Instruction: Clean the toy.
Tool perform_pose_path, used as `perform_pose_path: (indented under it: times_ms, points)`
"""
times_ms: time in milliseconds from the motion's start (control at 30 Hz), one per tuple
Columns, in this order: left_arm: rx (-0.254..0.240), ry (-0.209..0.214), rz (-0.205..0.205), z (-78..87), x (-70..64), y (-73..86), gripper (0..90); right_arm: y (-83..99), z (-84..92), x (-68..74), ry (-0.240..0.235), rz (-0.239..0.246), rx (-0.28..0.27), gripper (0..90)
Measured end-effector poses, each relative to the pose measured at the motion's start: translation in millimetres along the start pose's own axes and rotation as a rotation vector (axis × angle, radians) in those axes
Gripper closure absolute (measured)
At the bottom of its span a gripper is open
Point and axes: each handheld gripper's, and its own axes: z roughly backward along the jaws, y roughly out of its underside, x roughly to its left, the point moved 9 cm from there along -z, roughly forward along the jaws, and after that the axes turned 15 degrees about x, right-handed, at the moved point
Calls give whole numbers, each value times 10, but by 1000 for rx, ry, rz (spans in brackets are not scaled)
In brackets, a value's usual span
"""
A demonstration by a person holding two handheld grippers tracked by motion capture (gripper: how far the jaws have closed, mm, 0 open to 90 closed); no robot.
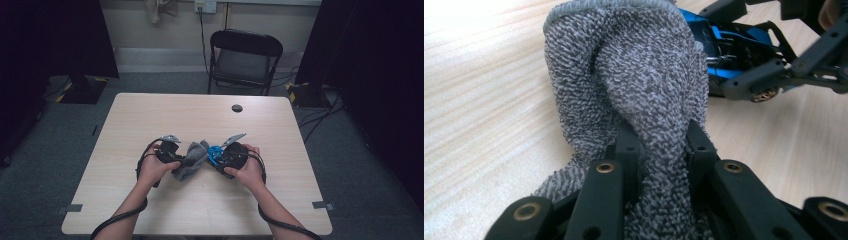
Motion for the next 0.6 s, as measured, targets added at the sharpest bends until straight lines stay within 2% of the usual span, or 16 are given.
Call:
perform_pose_path:
  times_ms: [100,200,300,500,600]
  points:
    - [0,11,-4,58,-12,12,746,5,12,-21,-3,-4,-4,286]
    - [10,-1,-11,131,-1,27,746,12,19,-55,-11,-17,-12,285]
    - [-11,-13,5,207,56,20,745,21,35,-81,-5,-17,-16,285]
    - [-110,-91,98,406,341,-138,745,23,92,-5,-20,12,-32,286]
    - [-164,-110,148,470,447,-269,745,17,120,81,-29,36,-44,285]
